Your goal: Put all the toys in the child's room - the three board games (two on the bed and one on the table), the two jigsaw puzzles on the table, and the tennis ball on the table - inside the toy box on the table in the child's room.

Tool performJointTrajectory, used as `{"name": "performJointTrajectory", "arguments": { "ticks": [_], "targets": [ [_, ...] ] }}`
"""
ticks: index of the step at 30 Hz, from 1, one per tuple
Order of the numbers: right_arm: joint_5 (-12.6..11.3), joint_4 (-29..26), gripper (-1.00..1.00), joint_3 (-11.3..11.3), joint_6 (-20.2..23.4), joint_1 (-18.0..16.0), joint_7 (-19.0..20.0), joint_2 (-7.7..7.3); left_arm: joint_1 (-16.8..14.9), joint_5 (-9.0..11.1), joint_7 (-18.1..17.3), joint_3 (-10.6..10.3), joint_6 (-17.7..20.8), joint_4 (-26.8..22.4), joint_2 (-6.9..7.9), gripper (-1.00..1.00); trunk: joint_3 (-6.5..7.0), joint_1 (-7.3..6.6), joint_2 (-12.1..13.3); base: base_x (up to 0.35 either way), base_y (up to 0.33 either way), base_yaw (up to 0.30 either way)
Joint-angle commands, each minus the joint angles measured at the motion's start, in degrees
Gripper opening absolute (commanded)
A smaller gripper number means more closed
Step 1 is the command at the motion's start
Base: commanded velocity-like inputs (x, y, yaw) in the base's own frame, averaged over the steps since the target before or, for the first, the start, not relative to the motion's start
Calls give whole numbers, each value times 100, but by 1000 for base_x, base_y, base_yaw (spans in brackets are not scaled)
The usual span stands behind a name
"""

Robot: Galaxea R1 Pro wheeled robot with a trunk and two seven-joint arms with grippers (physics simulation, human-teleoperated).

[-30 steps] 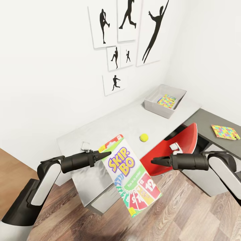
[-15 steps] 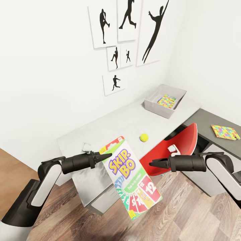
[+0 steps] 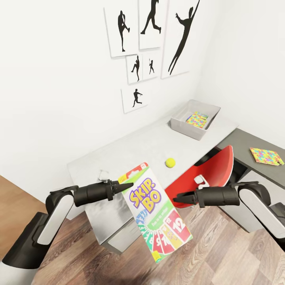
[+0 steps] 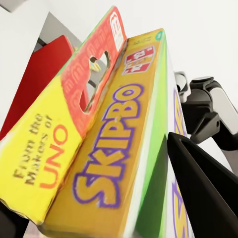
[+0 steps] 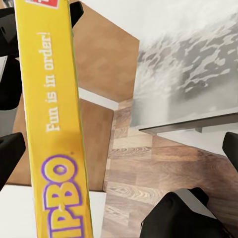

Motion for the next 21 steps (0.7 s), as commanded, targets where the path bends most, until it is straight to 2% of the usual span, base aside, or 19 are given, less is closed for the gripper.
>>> {"name": "performJointTrajectory", "arguments": {
  "ticks": [1, 4, 9, 14, 21],
  "targets": [
    [23, 1, 100, 37, 10, -9, 31, -1, -5, 27, 10, -23, 28, -1, 4, -100, -10, 3, -11, 0, 0, 0],
    [25, 1, 100, 61, 10, -11, 31, 14, -5, 26, 11, -37, 27, -1, 5, -100, -10, 3, -11, 0, 0, 0],
    [29, 1, 100, 191, 10, -8, 31, 121, -5, 25, 12, -49, 26, -1, 6, -100, -10, 3, -11, 0, 0, 0],
    [26, 1, 100, 550, 10, -5, 29, 227, -5, 24, 13, -54, 26, -1, 6, -100, -10, 3, -11, 0, 0, 0],
    [25, 17, 100, 754, 10, -4, 24, 266, -5, 24, 13, -60, 26, -3, 6, -100, -10, 3, -11, 0, 0, 0]
  ]
}}
